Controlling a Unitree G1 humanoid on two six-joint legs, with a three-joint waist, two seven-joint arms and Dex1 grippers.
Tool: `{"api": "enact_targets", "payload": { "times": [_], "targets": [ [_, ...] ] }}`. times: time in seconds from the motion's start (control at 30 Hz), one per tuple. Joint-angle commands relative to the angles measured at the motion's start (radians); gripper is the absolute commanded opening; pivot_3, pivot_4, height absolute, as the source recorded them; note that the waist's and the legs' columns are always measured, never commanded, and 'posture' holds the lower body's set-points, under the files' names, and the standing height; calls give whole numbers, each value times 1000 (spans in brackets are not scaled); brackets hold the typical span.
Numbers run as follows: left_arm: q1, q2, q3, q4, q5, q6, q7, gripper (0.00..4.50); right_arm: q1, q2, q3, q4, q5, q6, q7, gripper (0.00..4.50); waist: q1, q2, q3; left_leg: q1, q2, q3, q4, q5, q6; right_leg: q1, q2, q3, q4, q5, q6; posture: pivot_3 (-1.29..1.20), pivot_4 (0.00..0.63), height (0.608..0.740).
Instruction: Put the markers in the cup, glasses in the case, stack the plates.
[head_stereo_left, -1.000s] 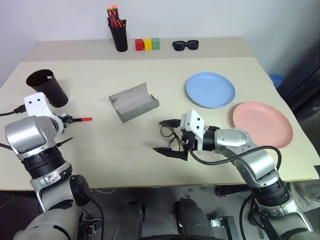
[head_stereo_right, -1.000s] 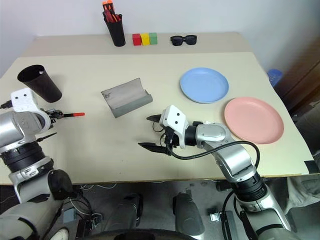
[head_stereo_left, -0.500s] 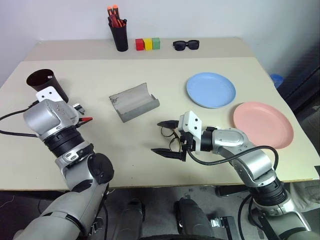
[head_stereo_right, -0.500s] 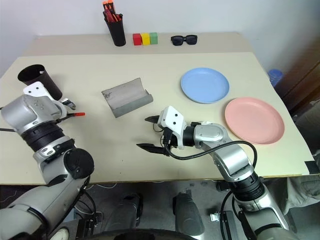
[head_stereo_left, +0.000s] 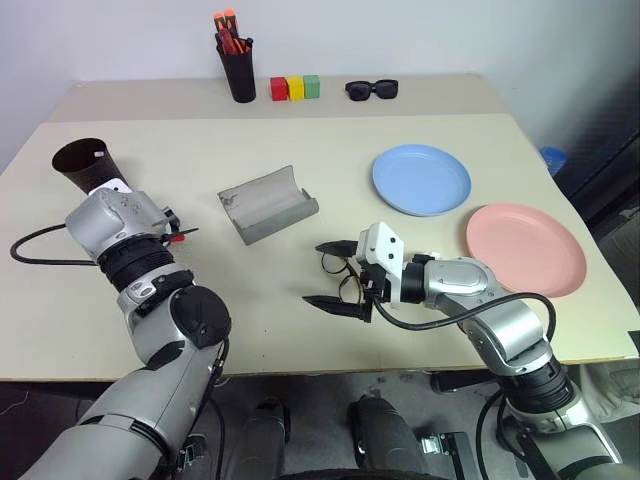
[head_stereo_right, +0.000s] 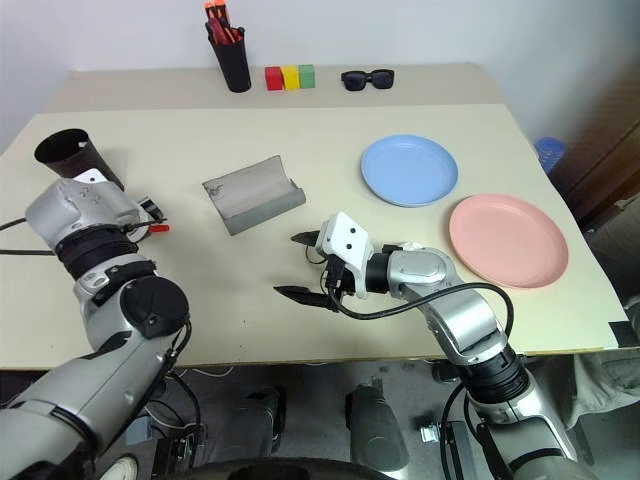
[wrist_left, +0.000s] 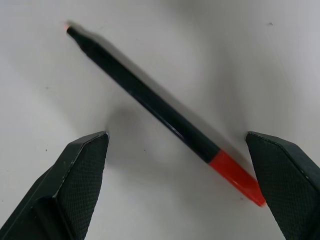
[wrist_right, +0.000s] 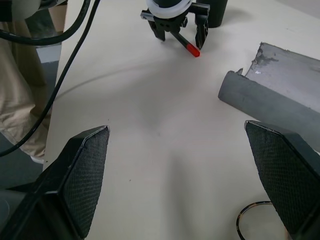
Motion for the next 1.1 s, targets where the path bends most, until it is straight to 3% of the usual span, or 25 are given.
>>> {"api": "enact_targets", "payload": {
  "times": [0.03,0.27,0.37,0.8,0.9,1.0,1.1],
  "targets": [
    [-27,4,54,5,-45,-22,47,3626,1,9,-4,-20,4,-22,-4,4418,0,0,0,0,0,0,0,0,0,0,0,0,0,0,0,0,150,740],
    [-23,2,86,5,-86,-37,103,21,-3,13,-1,-17,1,-23,-5,4418,7,0,0,0,0,0,0,1,-1,0,0,0,0,1,1,0,150,740],
    [-19,3,77,-15,-101,-44,118,21,-11,15,0,-14,0,-22,-2,4418,8,0,0,0,-1,0,0,1,-2,1,0,0,0,1,1,0,150,740],
    [323,107,-496,-626,7,-420,-78,21,-131,87,19,86,-65,-90,-36,4418,2,0,0,0,1,0,-1,2,-3,-1,1,1,-1,2,-1,0,150,740],
    [357,192,-590,-586,10,-556,-193,21,-186,175,-19,157,-77,-122,-121,4418,3,0,0,0,1,0,-1,2,-3,0,1,1,-1,3,-2,0,150,740],
    [351,252,-609,-462,-4,-730,-259,21,-251,279,-72,232,-78,-128,-238,4418,1,0,0,0,1,0,-1,3,-4,0,1,1,-1,3,-3,0,150,740],
    [311,292,-600,-303,-19,-883,-282,21,-269,314,-73,259,-91,-137,-263,4418,0,0,0,0,1,0,-2,3,-4,-1,2,0,-1,3,-3,0,150,740]
  ]
}}
